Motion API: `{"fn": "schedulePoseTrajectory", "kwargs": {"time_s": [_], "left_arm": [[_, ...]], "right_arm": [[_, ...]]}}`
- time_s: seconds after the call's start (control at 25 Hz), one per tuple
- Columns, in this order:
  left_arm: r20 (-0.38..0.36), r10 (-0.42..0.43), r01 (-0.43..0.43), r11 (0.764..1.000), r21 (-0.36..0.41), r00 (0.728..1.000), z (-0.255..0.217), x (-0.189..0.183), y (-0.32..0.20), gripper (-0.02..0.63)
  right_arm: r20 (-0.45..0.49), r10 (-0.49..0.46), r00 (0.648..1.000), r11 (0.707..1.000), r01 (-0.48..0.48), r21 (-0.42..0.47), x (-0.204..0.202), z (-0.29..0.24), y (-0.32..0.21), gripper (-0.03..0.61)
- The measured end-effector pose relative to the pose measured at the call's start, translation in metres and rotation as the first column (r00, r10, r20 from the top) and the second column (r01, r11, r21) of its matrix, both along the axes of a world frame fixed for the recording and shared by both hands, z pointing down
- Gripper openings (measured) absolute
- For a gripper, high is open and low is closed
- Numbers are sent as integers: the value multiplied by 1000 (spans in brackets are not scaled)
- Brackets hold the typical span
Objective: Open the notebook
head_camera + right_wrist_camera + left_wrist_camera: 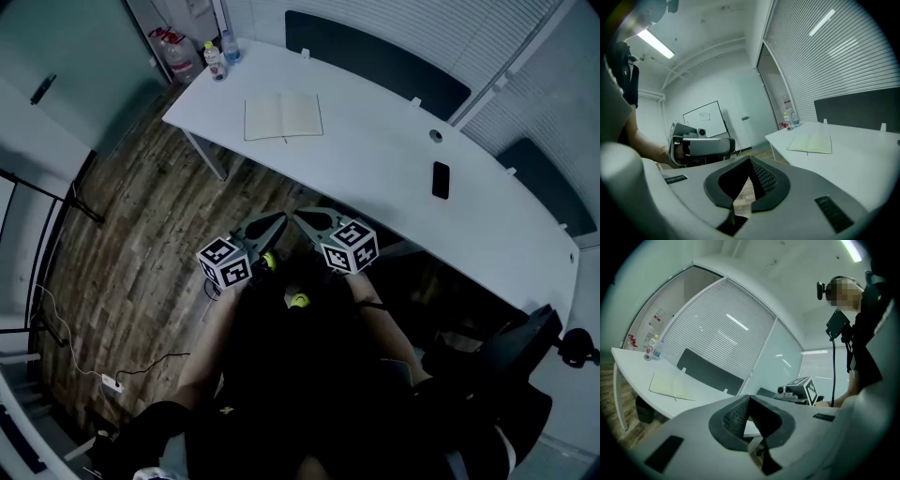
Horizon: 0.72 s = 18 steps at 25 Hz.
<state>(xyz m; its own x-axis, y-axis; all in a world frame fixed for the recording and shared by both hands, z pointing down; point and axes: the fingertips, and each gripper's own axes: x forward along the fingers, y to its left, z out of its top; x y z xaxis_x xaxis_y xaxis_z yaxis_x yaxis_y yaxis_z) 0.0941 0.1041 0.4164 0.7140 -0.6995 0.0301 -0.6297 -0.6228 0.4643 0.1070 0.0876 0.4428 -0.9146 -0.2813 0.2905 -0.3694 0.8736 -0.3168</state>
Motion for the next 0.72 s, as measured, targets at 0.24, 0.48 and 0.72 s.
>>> {"fn": "schedulePoseTrajectory", "kwargs": {"time_s": [0.24,0.48,0.72], "left_arm": [[-27,-23,23,999,23,999,-5,-7,14,12],[0,-8,8,999,46,1000,-15,-6,27,12],[10,-5,5,998,56,1000,-15,-12,31,12]], "right_arm": [[-17,7,1000,999,-6,54,-4,-5,12,6],[-9,28,1000,995,-27,100,-5,-21,22,6],[2,57,998,991,-57,125,-10,-25,29,6]]}}
